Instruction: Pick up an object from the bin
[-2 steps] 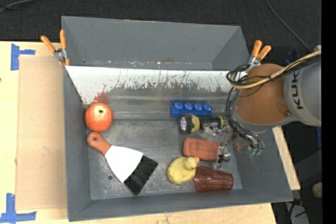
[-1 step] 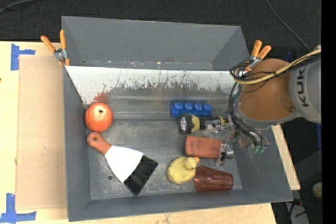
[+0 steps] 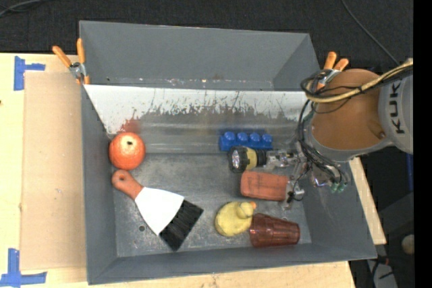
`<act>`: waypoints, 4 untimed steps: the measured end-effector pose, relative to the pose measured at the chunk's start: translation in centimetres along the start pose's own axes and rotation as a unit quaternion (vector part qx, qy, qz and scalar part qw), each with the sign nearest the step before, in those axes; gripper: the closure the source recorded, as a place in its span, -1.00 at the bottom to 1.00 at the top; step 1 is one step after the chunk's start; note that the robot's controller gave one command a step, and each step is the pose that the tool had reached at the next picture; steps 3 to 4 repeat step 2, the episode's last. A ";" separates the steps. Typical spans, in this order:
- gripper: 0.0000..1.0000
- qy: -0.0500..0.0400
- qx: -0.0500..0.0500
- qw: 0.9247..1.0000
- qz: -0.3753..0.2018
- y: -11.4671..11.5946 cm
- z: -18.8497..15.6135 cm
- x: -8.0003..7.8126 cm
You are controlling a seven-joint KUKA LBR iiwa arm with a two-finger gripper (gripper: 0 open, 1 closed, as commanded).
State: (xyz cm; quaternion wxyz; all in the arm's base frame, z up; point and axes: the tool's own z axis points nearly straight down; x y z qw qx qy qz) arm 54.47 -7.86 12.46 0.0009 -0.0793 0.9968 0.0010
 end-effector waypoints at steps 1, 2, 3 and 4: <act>1.00 0.001 -0.001 1.000 0.000 0.1 -2.3 0.0; 1.00 0.000 0.000 1.000 0.001 0.1 -6.1 0.0; 1.00 0.000 0.000 1.000 0.001 0.1 -6.1 0.0; 1.00 0.000 0.000 1.000 0.001 0.1 -6.1 0.0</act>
Offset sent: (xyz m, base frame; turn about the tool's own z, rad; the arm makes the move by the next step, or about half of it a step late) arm -0.0009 0.0005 0.0738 0.0003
